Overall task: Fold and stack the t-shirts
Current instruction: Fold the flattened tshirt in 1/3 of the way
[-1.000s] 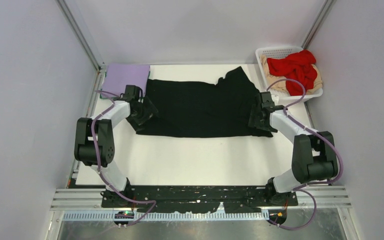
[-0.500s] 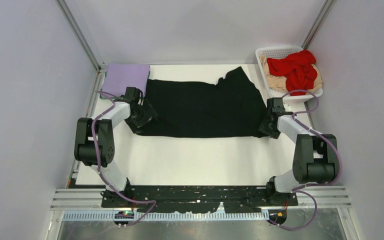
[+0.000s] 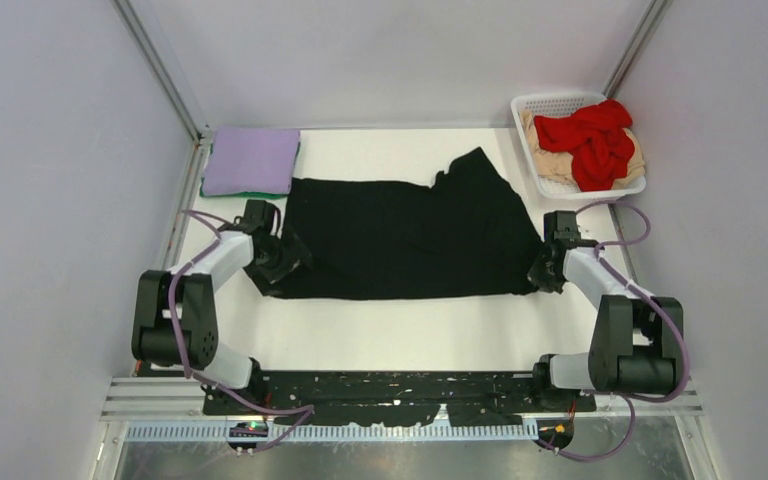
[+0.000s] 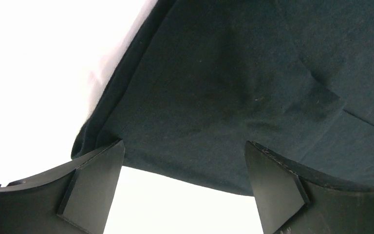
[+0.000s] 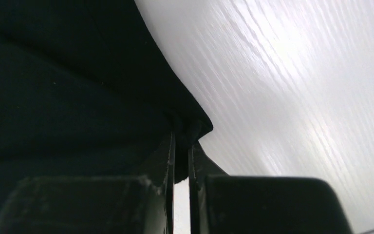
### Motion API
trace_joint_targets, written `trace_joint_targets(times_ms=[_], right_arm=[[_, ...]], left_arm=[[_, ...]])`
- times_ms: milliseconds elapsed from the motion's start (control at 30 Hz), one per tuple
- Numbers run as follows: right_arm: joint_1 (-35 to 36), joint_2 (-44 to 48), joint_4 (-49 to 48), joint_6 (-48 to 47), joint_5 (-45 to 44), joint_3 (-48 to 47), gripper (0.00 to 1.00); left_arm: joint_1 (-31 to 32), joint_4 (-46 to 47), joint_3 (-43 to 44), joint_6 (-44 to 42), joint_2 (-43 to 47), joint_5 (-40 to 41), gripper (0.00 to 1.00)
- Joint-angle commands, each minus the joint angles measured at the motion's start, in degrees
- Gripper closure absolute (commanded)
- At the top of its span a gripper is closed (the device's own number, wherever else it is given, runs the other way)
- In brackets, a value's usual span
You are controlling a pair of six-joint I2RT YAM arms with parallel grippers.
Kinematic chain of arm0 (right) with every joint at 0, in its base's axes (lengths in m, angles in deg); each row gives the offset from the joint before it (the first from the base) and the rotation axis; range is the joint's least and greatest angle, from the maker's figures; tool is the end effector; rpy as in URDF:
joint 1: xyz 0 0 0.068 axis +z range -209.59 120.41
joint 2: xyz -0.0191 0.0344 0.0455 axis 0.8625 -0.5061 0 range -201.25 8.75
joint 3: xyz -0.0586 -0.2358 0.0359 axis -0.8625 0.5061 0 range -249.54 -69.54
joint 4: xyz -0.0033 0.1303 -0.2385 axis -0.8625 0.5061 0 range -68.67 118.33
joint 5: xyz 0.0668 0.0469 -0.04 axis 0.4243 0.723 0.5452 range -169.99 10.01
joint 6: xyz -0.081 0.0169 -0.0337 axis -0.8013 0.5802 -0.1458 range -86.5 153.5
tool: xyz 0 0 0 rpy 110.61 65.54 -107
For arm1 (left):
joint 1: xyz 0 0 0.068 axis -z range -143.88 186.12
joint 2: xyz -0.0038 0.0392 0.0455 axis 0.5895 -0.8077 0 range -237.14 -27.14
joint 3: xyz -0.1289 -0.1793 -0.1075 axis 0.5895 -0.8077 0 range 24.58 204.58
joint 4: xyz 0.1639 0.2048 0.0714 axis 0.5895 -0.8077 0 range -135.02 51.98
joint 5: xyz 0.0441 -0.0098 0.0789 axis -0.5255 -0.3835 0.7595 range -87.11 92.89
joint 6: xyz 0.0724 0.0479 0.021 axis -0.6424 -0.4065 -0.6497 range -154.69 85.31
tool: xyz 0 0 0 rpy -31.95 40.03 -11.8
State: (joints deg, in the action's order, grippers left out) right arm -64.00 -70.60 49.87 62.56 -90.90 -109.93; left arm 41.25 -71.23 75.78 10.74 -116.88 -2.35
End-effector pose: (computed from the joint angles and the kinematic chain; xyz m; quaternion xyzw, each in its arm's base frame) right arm 0.2695 -0.0359 0.0903 0.2989 0.9297 -0.0496 0.2097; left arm 0.3029 -0.0345 0.0911 -0.3329 0.9284 -0.1085 0.1240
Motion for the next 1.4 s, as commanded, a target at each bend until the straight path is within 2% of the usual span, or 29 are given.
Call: trace_joint_targets(times_ms=[0,133,300,467,567,700,867,967,1033,1100,1133,1167,1200,1233,1267,1300,1367], right_arm=[[-0.52,7.03,9.42,0.73,-4.68,3.05,0.95],[-0.52,12.58,14.05,1.88,-4.22,5.27,0.95],[-0.34,18.92,17.66,7.07,-2.98,6.86,0.82],[-0.34,24.76,22.23,11.55,-4.26,7.09,0.80],[-0.27,28.10,24.74,12.84,-4.37,6.88,0.75],[-0.16,36.02,28.48,15.74,-7.40,6.13,0.79],[-0.17,37.74,30.25,16.14,-7.42,5.66,0.80],[-0.17,38.78,31.47,15.68,-7.03,5.44,0.77],[-0.11,40.32,32.35,15.80,-7.08,4.83,0.71],[-0.08,42.13,32.73,15.69,-7.31,4.12,0.59],[-0.12,42.50,32.64,15.64,-7.39,3.79,0.43],[-0.13,43.00,32.57,15.19,-8.12,2.85,0.34],[-0.11,43.11,32.39,14.52,-8.58,2.41,0.20],[-0.11,43.08,31.65,13.96,-9.34,1.49,0.15],[-0.14,42.97,31.00,13.32,-9.49,1.12,0.05],[-0.14,42.75,29.37,11.88,-9.32,0.31,0.00],[-0.09,42.27,25.68,8.63,-7.74,-0.76,0.04]], left_arm=[[0.65,-4.26,-8.54,1.59,6.54,0.78,0.01],[3.12,-5.46,-13.39,2.73,10.49,0.18,0.01],[6.03,-7.16,-18.02,6.65,16.84,1.04,0.01],[7.73,-9.84,-19.25,8.34,21.81,2.39,0.01],[7.92,-11.37,-19.14,8.37,23.68,3.78,0.01],[7.93,-12.64,-17.89,8.11,24.72,3.47,0.01],[8.06,-12.61,-17.44,7.68,27.03,3.52,0.01],[8.46,-12.41,-16.16,6.91,28.90,2.25,0.01],[8.78,-12.39,-15.27,6.84,30.43,2.31,0.01],[8.80,-12.84,-14.09,6.42,31.62,2.67,0.01],[8.77,-13.29,-13.28,6.21,31.98,3.16,0.01],[8.76,-13.69,-12.37,5.99,32.16,3.43,0.01],[8.79,-13.78,-11.48,5.45,32.27,3.53,0.01],[8.79,-13.62,-10.50,4.85,32.18,3.71,0.01],[8.76,-13.60,-9.27,4.46,31.96,4.36,0.01],[8.76,-13.73,-7.89,4.10,31.63,5.50,0.01],[8.76,-12.65,-5.10,3.19,30.32,8.50,0.01]])
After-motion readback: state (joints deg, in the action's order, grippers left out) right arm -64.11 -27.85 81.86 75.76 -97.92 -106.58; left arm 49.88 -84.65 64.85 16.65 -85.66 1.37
